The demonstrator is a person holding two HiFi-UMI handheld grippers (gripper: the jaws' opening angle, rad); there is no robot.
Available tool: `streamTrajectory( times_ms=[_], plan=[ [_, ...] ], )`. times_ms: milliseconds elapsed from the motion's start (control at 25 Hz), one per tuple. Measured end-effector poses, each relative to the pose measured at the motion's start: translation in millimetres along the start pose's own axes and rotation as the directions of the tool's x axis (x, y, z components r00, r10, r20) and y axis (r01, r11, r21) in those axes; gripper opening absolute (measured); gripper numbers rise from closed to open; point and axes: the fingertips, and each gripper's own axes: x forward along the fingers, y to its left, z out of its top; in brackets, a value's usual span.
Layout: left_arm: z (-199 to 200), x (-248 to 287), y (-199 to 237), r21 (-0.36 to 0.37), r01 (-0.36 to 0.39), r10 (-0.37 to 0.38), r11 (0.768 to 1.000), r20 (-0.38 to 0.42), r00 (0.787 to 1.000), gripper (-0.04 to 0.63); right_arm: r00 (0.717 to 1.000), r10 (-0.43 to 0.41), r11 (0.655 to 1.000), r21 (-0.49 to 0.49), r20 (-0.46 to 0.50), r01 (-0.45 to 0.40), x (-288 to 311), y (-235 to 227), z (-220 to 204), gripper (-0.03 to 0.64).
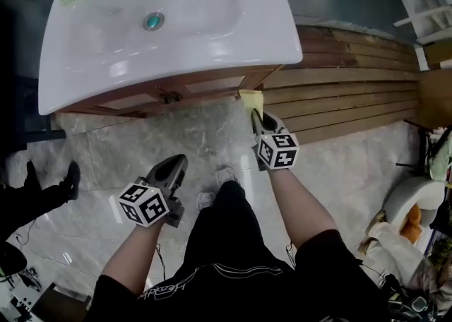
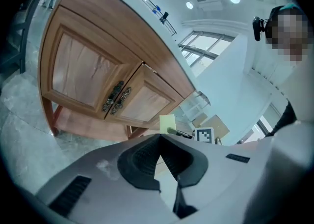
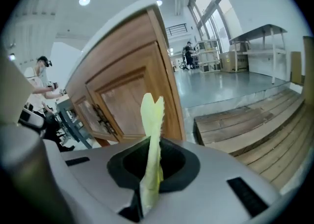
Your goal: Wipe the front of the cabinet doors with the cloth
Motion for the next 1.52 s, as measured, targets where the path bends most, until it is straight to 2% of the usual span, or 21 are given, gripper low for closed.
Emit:
streamTrajectory(
  times_ms=[120,200,280,360,440,560,680,800,920,1040,1120,1240,1360,1520],
  plan=[
    [12.3,-16.9,-21.3,0.040,0.039,-0.040,0.998,0.007,0.999,0.005,0.990,0.140,0.989,-0.057,0.025,-0.139,-47.0,48.7,30.1,0.040],
    [21.8,-27.8,-38.5,0.066,0.065,-0.065,0.996,-0.005,0.998,0.005,0.962,0.271,0.958,-0.109,0.027,-0.267,-86.3,87.5,54.1,0.040],
    [27.8,-43.2,-59.6,0.110,0.092,-0.086,0.990,-0.052,0.995,0.005,0.930,0.367,0.918,-0.163,0.004,-0.362,-129.2,124.5,75.5,0.040],
    [31.4,-66.8,-86.8,0.156,0.130,-0.116,0.979,-0.095,0.989,0.005,0.913,0.407,0.896,-0.192,-0.002,-0.400,-175.2,154.0,96.3,0.040],
    [38.2,-94.5,-118.4,0.201,0.168,-0.149,0.965,-0.106,0.983,0.005,0.898,0.439,0.889,-0.169,0.040,-0.426,-220.4,179.7,121.8,0.040],
    [52.7,-133.3,-166.3,0.267,0.197,-0.180,0.943,-0.088,0.980,0.005,0.854,0.512,0.854,-0.164,0.097,-0.493,-280.7,219.8,155.7,0.040],
    [69.6,-163.7,-215.4,0.317,0.233,-0.230,0.920,-0.045,0.972,0.005,0.803,0.585,0.798,-0.253,0.112,-0.547,-331.2,252.5,180.9,0.040],
    [87.6,-194.0,-266.1,0.387,0.245,-0.275,0.889,0.023,0.961,0.005,0.778,0.621,0.759,-0.321,0.096,-0.566,-375.6,272.4,194.0,0.040],
    [85.0,-228.4,-316.2,0.437,0.244,-0.305,0.866,0.074,0.950,0.005,0.750,0.650,0.736,-0.342,0.119,-0.584,-427.5,287.9,196.1,0.040],
    [64.7,-260.2,-357.4,0.482,0.208,-0.296,0.851,0.115,0.948,0.005,0.720,0.674,0.729,-0.312,0.166,-0.610,-478.7,295.1,184.6,0.040],
    [51.2,-277.7,-381.5,0.502,0.209,-0.316,0.839,0.137,0.939,0.005,0.700,0.681,0.731,-0.262,0.214,-0.630,-505.3,295.8,175.5,0.040],
    [26.4,-298.6,-409.5,0.516,0.223,-0.338,0.827,0.140,0.931,0.005,0.692,0.669,0.743,-0.197,0.273,-0.640,-544.5,297.6,163.7,0.040],
    [-1.8,-318.7,-438.6,0.528,0.231,-0.354,0.818,0.144,0.924,0.005,0.685,0.666,0.745,-0.223,0.296,-0.628,-589.7,304.3,155.0,0.040],
    [-29.4,-342.9,-470.5,0.558,0.218,-0.364,0.801,0.164,0.917,0.005,0.656,0.686,0.726,-0.234,0.315,-0.647,-637.7,311.7,142.9,0.040]
  ],
)
